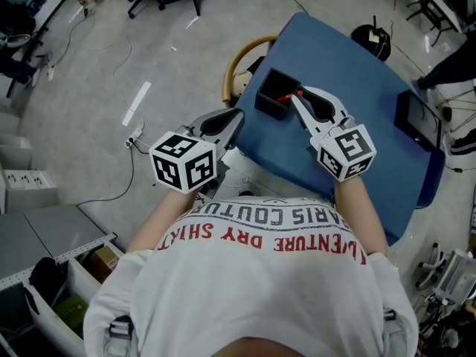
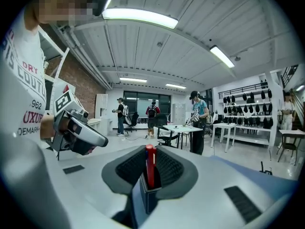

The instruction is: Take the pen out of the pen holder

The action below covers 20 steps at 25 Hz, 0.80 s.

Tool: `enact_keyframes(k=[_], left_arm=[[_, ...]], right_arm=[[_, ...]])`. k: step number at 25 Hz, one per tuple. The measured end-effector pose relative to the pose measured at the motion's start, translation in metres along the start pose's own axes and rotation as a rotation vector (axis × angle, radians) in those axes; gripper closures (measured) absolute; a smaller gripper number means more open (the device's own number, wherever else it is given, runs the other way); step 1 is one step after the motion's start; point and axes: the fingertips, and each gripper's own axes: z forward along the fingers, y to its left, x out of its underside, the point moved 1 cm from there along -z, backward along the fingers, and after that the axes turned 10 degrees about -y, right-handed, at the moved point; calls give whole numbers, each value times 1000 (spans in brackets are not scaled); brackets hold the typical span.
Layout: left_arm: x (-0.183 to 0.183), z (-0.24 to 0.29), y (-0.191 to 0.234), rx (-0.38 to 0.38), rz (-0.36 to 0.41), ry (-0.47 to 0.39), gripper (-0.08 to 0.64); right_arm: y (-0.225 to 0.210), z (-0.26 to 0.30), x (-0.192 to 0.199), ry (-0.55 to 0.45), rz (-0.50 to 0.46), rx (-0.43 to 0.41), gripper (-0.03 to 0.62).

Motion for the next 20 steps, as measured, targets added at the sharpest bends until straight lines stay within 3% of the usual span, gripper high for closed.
enact_keyframes(k=[10,20], left_arm=[[-7,-27,-45,-26,25,-39,522],[5,-55,-92,-9,40,-68,522]], right_arm=[[12,-48,-63,-129,-30,-13,520],[42,-111,-63,-161,22,-22,520]])
